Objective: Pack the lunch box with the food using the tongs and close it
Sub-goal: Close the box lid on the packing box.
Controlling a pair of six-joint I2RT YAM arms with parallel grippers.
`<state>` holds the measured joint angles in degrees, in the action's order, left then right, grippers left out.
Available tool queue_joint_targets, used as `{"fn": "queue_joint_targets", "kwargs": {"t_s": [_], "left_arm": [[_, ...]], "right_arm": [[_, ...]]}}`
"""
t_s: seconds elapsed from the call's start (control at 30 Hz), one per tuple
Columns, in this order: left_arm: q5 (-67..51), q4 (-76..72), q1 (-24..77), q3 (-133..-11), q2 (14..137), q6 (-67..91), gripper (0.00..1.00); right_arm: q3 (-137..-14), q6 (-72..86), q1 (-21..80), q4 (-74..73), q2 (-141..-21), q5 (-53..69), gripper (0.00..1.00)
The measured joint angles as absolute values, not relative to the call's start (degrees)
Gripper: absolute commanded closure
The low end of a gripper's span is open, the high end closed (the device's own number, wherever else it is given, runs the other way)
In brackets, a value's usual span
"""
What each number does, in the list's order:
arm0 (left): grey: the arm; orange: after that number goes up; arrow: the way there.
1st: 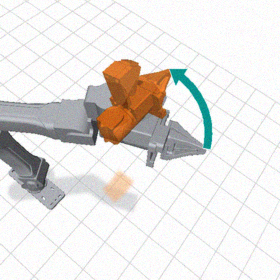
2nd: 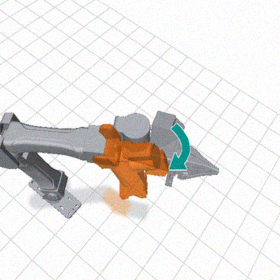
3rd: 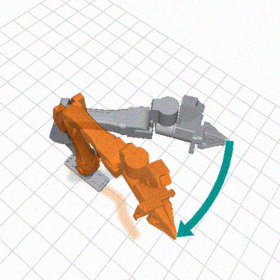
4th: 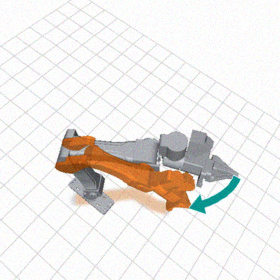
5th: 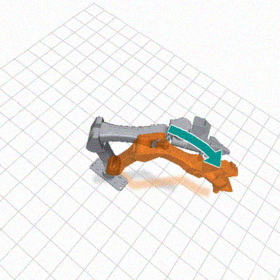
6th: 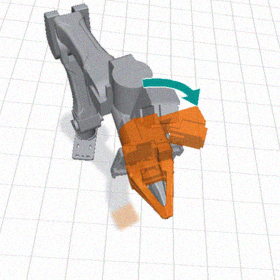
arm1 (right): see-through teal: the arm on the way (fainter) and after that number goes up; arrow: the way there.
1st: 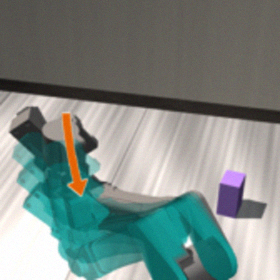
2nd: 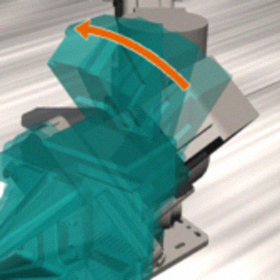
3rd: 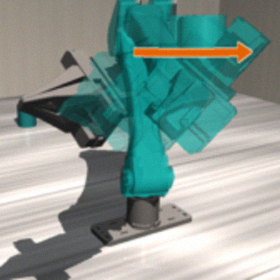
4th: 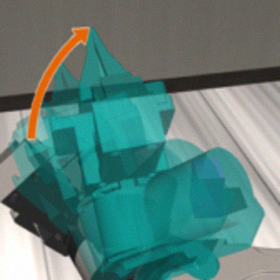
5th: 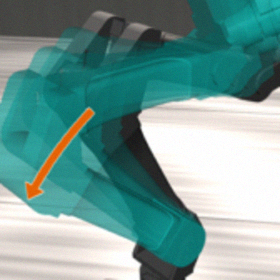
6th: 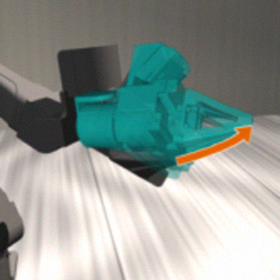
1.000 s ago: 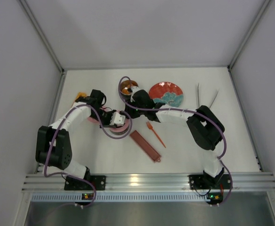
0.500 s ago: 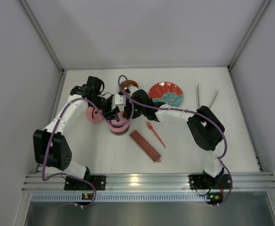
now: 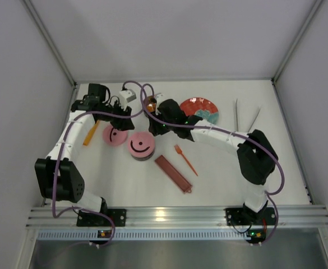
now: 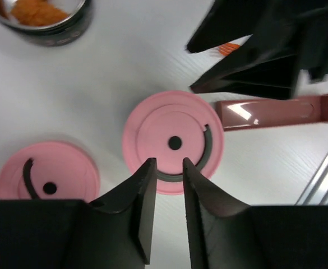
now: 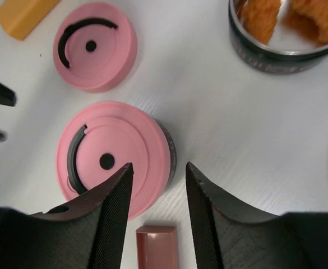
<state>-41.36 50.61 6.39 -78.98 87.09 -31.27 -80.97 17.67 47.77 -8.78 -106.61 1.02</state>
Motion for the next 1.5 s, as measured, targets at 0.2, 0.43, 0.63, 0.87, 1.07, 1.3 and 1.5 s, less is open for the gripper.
{"fn": "queue_joint_targets", "kwargs": {"t_s": [0.2,0.43,0.63,0.87,1.07,1.3,1.5], "left_arm": [[-35.1,43.9,2.3,-78.3,86.5,-20.1,0.76],[-31.9,39.8,-1.6,-73.6,85.2,-14.3,0.75],[-30.2,37.0,-1.3,-67.6,84.9,-12.9,0.75],[-30.2,34.8,-0.5,-62.7,84.9,-11.5,0.74],[-30.3,31.8,2.7,-61.6,84.9,-9.9,0.72],[-27.2,29.3,3.1,-61.6,86.2,-10.0,0.71],[-26.2,28.1,3.6,-59.9,88.0,-10.5,0.64]], "right_arm": [[-87.8,15.9,48.1,-10.2,-103.9,-1.5,0.83],[-87.6,18.3,49.3,-8.6,-102.1,1.3,1.00],[-81.3,21.9,49.7,-7.4,-111.8,6.9,1.00],[-82.4,23.4,50.2,-4.4,-114.8,8.5,1.00],[-86.1,21.0,50.2,-11.4,-114.5,5.6,1.00],[-89.1,20.1,50.2,-14.2,-110.7,1.1,0.71],[-88.8,21.6,50.1,-14.8,-110.0,-1.3,0.61]]}}
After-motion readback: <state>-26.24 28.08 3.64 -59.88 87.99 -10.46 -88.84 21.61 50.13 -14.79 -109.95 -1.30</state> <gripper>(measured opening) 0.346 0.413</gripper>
